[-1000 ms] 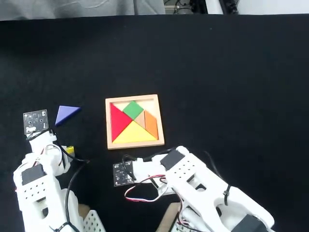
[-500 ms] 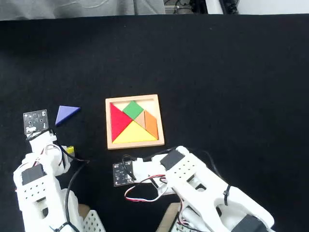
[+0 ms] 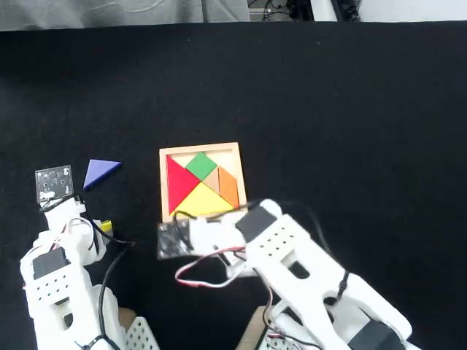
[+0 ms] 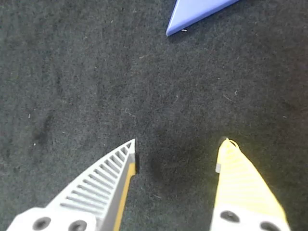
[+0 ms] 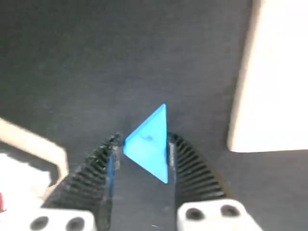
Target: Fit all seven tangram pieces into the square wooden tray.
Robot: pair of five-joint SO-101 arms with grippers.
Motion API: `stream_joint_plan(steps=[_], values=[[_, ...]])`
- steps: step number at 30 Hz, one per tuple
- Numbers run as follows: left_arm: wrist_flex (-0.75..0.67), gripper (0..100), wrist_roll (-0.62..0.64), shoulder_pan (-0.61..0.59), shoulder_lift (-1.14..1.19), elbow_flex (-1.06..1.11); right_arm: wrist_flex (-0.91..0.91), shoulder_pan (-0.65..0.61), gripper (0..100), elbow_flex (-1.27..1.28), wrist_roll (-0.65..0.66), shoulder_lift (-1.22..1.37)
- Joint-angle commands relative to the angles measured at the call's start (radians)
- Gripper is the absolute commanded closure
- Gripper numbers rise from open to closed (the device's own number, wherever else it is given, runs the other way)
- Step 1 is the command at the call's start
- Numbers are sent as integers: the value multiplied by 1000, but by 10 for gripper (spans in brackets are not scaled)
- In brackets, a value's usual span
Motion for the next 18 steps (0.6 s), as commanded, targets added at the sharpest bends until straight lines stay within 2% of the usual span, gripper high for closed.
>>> stream_joint_plan(steps=[1,5,13,18], values=[[-11,730,-8,4,-11,-8,55,57,953,-206,-5,-8],[-11,730,-8,4,-11,-8,61,135,951,-360,-5,101],[-11,730,-8,4,-11,-8,52,140,951,-799,-14,521],[-11,730,-8,4,-11,-8,52,140,950,-1112,-118,809]])
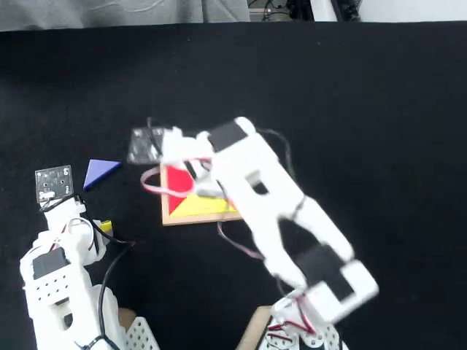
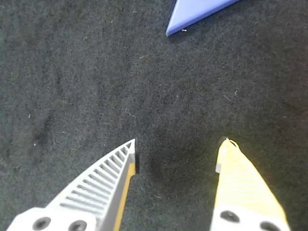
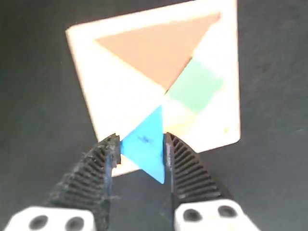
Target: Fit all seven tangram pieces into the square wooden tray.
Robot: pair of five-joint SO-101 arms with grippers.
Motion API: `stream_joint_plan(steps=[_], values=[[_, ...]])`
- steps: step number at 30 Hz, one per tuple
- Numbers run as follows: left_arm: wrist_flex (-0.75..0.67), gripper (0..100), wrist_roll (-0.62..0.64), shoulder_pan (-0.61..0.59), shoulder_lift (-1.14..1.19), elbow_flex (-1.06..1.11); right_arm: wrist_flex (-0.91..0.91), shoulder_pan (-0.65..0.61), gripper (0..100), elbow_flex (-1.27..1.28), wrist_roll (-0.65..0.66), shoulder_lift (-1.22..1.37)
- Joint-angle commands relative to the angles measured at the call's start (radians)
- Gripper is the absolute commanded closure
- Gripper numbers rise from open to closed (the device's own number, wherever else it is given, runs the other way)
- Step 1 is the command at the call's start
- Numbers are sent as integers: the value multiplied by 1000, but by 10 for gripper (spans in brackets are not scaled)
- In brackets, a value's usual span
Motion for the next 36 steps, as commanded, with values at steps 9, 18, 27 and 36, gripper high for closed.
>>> stream_joint_plan(steps=[9,18,27,36], values=[[-11,730,-8,4,-11,-8,8,-11,949,-671,-77,538],[-11,730,-8,4,-11,-8,97,-14,949,-912,-8,779],[-11,730,-8,5,-11,-8,212,-14,921,-1096,-12,901],[-11,730,-8,8,-11,-8,336,-20,709,-1208,-6,932]])
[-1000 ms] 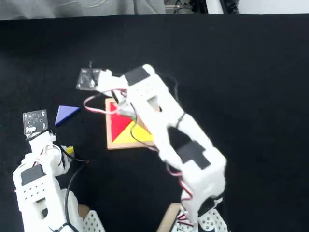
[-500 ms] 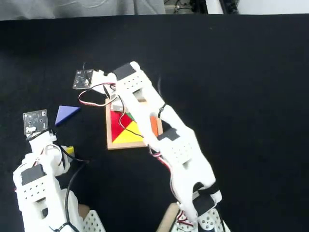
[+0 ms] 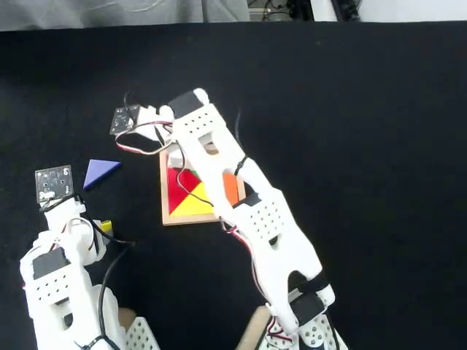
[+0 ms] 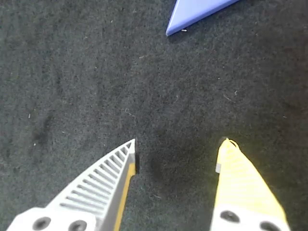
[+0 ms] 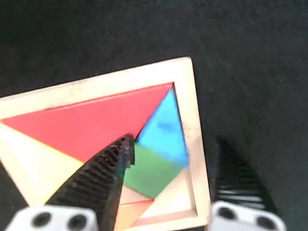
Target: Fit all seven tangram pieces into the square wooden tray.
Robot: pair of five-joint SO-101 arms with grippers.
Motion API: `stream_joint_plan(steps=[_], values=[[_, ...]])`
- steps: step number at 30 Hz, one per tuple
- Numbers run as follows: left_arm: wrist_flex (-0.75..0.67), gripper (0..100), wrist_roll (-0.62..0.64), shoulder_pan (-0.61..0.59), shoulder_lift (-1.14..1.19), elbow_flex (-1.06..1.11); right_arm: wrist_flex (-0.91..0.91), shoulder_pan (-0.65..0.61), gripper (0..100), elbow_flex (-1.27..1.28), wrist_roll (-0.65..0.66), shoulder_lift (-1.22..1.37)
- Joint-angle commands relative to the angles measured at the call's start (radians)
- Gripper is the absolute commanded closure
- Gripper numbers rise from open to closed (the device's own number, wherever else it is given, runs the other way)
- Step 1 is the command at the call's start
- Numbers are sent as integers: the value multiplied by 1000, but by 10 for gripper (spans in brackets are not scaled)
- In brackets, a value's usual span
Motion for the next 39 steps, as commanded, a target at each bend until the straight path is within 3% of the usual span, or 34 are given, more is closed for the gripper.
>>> stream_joint_plan(steps=[1,8,13,16,20,39], values=[[-11,730,-8,8,-11,-8,58,-18,709,-110,11,-12],[-11,730,-8,10,-11,-8,178,0,738,-375,-14,-18],[-11,730,-8,10,-11,-8,176,72,992,-473,-155,-97],[-11,730,-8,10,-11,-8,176,94,945,-437,-215,-170],[-11,730,-8,10,-11,-8,176,95,989,-303,-229,-289],[-11,730,-2,5,-11,-8,130,87,987,742,-221,-1283]])
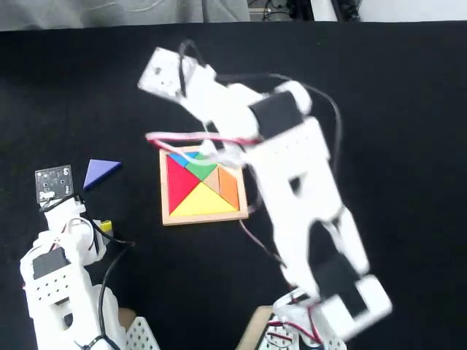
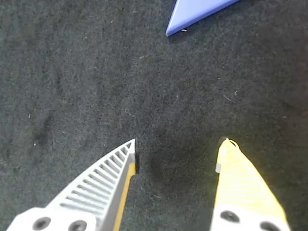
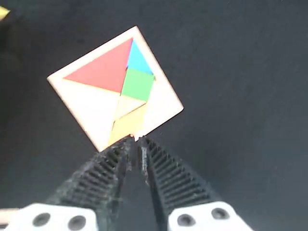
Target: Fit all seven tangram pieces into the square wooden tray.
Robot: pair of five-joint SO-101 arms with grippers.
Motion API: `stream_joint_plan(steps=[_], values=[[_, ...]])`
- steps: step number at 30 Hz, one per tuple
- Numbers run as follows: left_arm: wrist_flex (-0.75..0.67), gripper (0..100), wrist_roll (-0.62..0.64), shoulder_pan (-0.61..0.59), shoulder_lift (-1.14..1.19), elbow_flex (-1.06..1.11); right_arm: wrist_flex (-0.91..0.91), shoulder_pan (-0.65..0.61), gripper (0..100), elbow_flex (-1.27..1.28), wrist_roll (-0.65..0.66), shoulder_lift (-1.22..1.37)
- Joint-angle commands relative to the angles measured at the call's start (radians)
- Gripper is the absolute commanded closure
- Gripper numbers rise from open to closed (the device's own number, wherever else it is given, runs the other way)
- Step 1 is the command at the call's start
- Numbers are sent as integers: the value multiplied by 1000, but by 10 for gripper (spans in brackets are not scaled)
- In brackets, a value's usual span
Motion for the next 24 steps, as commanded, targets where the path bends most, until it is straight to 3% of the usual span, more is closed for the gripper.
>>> stream_joint_plan(steps=[1,14,24], values=[[-11,730,-2,4,-11,-8,-26,6,987,225,0,-272],[-11,730,-2,4,-11,-8,-299,6,987,934,-8,-881],[-11,730,-2,4,-11,-8,-477,23,987,1308,-8,-1320]])
